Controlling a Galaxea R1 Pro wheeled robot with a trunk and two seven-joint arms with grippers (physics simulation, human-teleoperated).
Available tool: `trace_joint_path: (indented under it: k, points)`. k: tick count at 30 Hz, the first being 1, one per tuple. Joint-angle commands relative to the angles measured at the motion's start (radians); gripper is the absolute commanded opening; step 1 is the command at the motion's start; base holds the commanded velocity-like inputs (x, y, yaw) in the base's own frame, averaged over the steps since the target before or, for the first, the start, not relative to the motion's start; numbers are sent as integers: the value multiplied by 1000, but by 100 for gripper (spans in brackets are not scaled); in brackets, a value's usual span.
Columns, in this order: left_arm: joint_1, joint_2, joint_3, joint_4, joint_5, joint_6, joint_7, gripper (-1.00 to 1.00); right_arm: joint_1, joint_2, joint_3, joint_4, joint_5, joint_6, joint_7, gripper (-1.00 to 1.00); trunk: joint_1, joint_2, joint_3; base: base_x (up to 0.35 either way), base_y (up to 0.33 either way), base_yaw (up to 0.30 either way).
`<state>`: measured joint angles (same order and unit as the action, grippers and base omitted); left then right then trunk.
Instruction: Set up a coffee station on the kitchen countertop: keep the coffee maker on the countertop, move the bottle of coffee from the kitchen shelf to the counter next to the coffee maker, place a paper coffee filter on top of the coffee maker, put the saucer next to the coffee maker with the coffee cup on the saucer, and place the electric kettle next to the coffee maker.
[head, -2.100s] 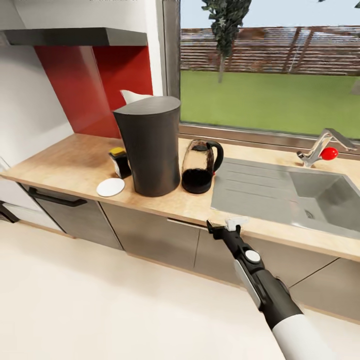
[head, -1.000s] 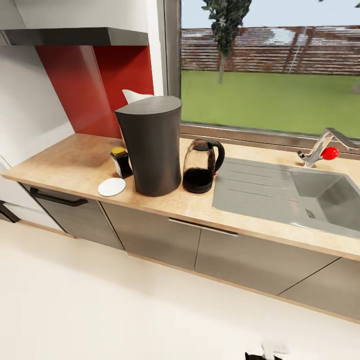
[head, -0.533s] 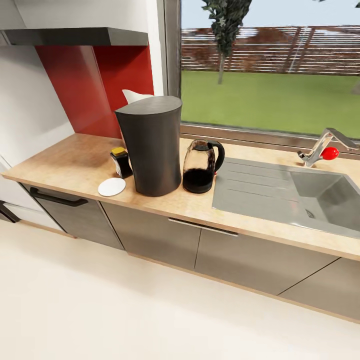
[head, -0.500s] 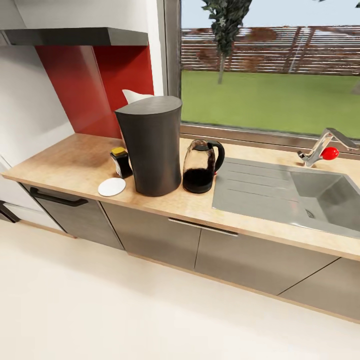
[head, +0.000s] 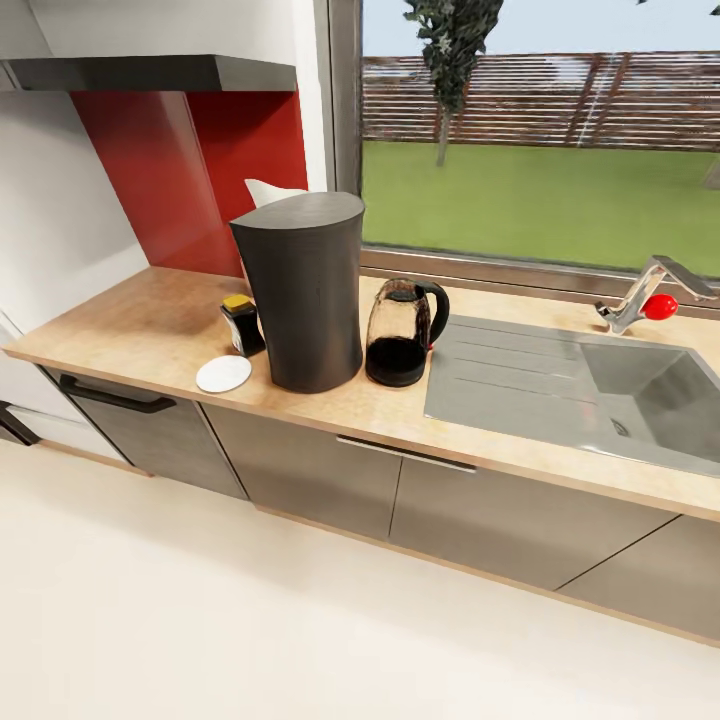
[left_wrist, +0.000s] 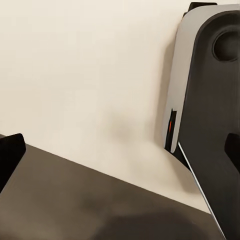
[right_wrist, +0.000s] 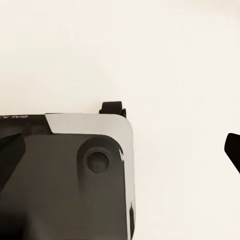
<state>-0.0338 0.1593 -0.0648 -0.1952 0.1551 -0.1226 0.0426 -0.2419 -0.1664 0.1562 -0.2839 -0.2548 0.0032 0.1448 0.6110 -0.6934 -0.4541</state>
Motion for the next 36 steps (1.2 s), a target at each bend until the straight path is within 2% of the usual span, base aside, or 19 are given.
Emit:
trace_joint_path:
  k: [1, 8, 20, 30, 36]
  points:
    - [0, 0, -7, 0, 9, -3, 3, 100, 0, -1, 7, 0, -12, 0, 2, 100, 0, -1, -1, 0, 0, 0]
    - [0, 0, -6, 2, 9, -3, 4, 100, 0, -1, 4, -1, -14, 1, 1, 100, 0, -1, -1, 0, 0, -20]
    - [-1, 0, -6, 31, 9, -5, 2, 100, 0, -1, 2, 0, -14, 1, 2, 100, 0, -1, -2, 0, 0, -246]
    - [-1, 0, -6, 31, 9, -5, 2, 100, 0, -1, 2, 0, -14, 1, 1, 100, 0, -1, -4, 0, 0, -47]
    - [-1, 0, -6, 32, 9, -5, 5, 100, 0, -1, 0, 0, -15, 1, 4, 100, 0, -1, 1, 0, 0, -180]
